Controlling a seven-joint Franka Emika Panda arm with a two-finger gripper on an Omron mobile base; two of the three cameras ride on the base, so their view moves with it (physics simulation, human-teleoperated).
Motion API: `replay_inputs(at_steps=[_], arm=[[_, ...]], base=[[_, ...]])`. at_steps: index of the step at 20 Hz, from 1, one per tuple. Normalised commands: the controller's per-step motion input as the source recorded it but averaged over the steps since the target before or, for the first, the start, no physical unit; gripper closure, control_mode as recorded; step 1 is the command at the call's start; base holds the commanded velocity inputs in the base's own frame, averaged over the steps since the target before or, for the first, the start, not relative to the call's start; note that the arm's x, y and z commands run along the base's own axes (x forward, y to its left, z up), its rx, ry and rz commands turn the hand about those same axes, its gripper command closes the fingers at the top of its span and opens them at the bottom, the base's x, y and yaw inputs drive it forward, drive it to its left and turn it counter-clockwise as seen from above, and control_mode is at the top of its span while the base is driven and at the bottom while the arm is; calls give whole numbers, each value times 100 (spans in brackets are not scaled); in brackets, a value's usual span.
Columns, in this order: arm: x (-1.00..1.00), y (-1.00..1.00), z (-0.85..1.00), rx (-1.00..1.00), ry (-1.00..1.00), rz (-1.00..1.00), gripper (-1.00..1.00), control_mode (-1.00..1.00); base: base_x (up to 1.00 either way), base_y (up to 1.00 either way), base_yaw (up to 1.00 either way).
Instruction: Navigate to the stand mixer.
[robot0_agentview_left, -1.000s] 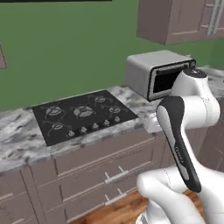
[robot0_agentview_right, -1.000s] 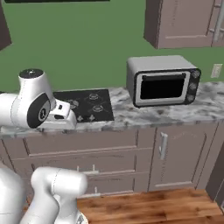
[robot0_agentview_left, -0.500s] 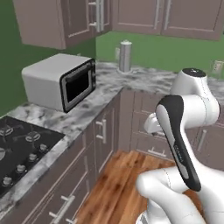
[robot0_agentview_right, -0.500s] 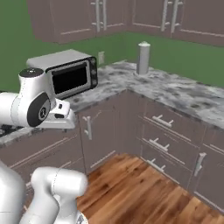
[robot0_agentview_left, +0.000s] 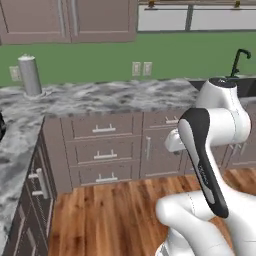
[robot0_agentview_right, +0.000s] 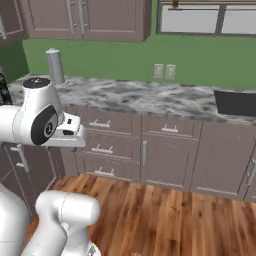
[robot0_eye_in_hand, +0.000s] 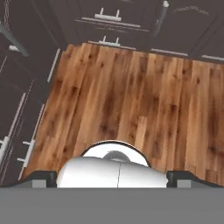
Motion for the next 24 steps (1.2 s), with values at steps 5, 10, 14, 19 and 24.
replay_inputs(at_steps=[5,10,14,19,24], arm=[[0,0,0,0,0,0,-100,100],[0,0,0,0,0,0,-100,100],[0,0,0,0,0,0,-100,100],[0,0,0,0,0,0,-100,100],[0,0,0,0,0,0,-100,100]], base=[[50,21,-81],[59,16,-77],[71,17,-73],[65,27,-66],[57,35,-60]])
